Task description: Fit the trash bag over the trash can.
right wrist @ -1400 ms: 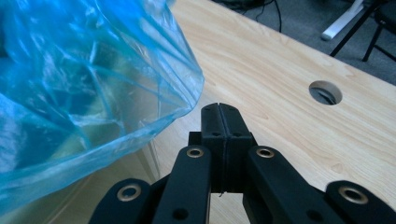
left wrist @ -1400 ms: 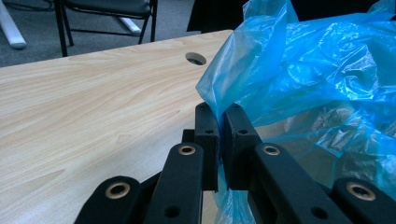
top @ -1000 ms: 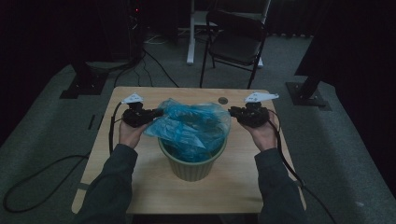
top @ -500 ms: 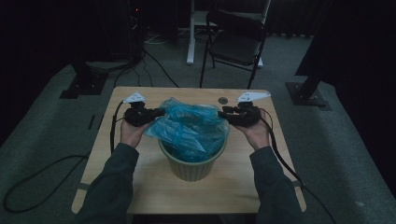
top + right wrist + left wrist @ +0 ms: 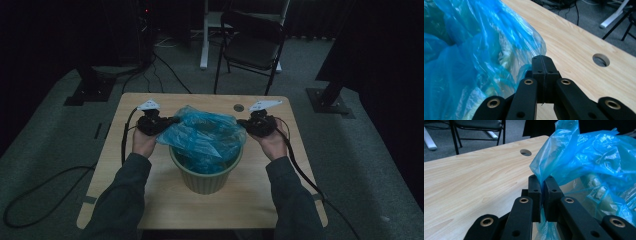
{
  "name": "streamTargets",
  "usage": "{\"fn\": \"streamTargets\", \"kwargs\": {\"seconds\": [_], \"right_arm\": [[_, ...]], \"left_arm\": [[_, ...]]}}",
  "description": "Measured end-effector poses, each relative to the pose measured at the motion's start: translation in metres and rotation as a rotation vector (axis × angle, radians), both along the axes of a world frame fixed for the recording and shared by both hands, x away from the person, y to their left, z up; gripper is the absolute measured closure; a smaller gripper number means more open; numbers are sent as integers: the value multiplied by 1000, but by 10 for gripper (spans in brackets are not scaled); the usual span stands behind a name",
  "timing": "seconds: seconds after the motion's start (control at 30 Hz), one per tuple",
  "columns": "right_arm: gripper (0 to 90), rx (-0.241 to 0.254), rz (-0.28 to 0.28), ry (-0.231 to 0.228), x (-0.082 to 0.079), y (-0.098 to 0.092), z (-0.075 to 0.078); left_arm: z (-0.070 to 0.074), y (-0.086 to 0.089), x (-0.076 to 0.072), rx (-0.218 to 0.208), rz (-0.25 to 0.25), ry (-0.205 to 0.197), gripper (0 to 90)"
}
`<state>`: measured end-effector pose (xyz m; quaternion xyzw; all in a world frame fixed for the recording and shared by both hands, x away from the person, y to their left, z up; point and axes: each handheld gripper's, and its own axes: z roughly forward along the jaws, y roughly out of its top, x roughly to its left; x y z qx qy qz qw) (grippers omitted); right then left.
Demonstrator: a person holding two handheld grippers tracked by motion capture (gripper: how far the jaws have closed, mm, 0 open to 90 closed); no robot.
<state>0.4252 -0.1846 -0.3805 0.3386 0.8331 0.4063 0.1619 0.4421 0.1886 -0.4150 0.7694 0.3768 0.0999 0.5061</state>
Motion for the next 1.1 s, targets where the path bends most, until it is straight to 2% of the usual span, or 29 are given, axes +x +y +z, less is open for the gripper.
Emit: {"fn": "streamTargets", "kwargs": {"seconds": [0.17,0.3,0.33,0.4,0.57,0.77,0.97,1.1], "right_arm": [[900,-22,-28,24,1,0,-7],[900,-42,-27,32,1,3,-9],[900,-42,-27,32,1,3,-9],[900,-77,-37,42,1,5,-13],[900,-75,-35,54,-1,5,-18],[900,-75,-35,65,-2,2,-24],[900,-68,-34,65,-7,-3,-24],[900,-62,-28,63,-11,-5,-24]], "left_arm": [[-5,-2,3,-3,-3,17,857],[-8,-2,4,-10,-2,26,857],[-13,-1,5,-8,3,41,857],[-15,1,5,-4,5,46,858],[-21,6,6,-17,24,70,858],[-28,6,4,-10,11,90,849],[-29,13,0,-57,8,98,828],[-27,23,-4,-105,18,108,767]]}}
